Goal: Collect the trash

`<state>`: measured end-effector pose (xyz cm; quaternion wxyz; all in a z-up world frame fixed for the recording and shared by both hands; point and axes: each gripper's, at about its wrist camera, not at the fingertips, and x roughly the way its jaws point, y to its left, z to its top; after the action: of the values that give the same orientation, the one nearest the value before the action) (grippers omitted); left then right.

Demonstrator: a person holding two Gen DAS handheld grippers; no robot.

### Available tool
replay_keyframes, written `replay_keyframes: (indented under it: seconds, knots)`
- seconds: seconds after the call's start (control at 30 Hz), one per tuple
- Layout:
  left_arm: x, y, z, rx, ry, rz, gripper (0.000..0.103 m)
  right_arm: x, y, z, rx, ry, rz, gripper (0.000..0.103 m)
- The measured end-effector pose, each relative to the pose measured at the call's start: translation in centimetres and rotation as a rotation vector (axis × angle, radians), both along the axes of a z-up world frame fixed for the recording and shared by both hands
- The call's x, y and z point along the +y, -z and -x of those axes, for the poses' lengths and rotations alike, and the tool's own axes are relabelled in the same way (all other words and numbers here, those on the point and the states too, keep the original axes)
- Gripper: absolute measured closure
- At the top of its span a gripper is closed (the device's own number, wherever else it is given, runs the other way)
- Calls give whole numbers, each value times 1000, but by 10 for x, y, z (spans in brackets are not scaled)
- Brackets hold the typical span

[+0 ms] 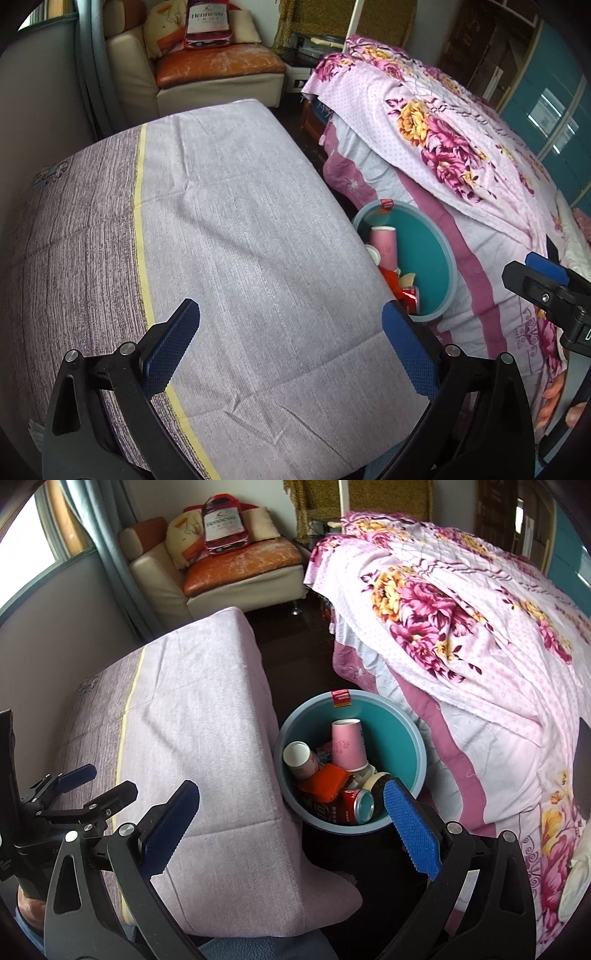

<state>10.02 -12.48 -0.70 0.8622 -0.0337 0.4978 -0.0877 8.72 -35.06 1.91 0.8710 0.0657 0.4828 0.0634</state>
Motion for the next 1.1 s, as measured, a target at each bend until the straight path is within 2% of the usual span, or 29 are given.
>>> replay_keyframes:
  seconds: [0.27,1.1]
  knots:
    - [4,2,0,-4,-17,-2,4,8,-1,0,1,-11,-8,7]
    - [-8,20,-5,10,10,-49,4,-2,20,-14,45,12,-24,7]
